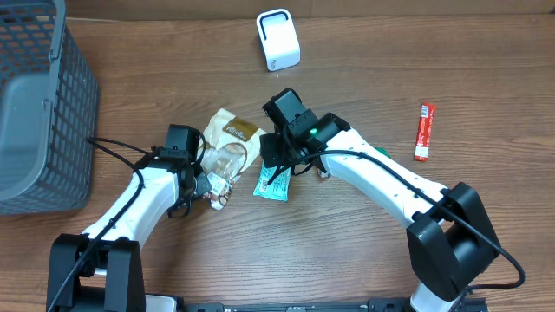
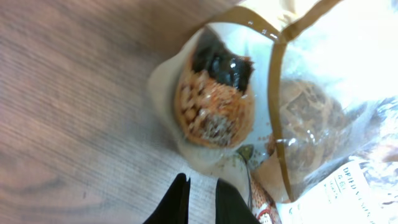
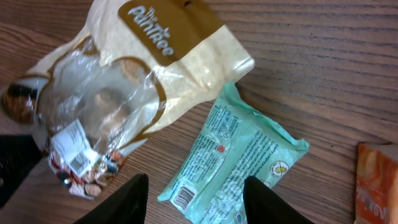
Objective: Scan the item barcode
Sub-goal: 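Grasp the PanTree bag's lower edge with the left gripper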
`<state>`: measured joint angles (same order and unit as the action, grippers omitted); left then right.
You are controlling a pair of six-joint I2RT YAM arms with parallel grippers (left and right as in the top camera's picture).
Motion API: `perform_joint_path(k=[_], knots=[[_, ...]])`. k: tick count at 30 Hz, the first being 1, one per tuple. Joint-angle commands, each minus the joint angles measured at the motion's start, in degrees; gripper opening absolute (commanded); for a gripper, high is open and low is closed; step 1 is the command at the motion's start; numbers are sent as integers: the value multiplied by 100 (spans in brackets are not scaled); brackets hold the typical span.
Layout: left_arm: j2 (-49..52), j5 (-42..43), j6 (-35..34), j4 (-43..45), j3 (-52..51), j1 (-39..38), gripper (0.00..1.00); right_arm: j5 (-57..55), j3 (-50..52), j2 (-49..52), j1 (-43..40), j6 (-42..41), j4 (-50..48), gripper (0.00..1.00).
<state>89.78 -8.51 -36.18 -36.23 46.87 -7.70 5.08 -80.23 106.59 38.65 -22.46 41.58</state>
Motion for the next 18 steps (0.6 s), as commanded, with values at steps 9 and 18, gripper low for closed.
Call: perform_joint_path(k=[9, 18], knots=[[-7, -234, 31, 98, 286, 271, 30, 365, -61, -7, -24, 22, -286, 50], [-7, 74, 407, -1714, 1884, 651, 50, 404, -223, 52, -144, 13, -610, 30]])
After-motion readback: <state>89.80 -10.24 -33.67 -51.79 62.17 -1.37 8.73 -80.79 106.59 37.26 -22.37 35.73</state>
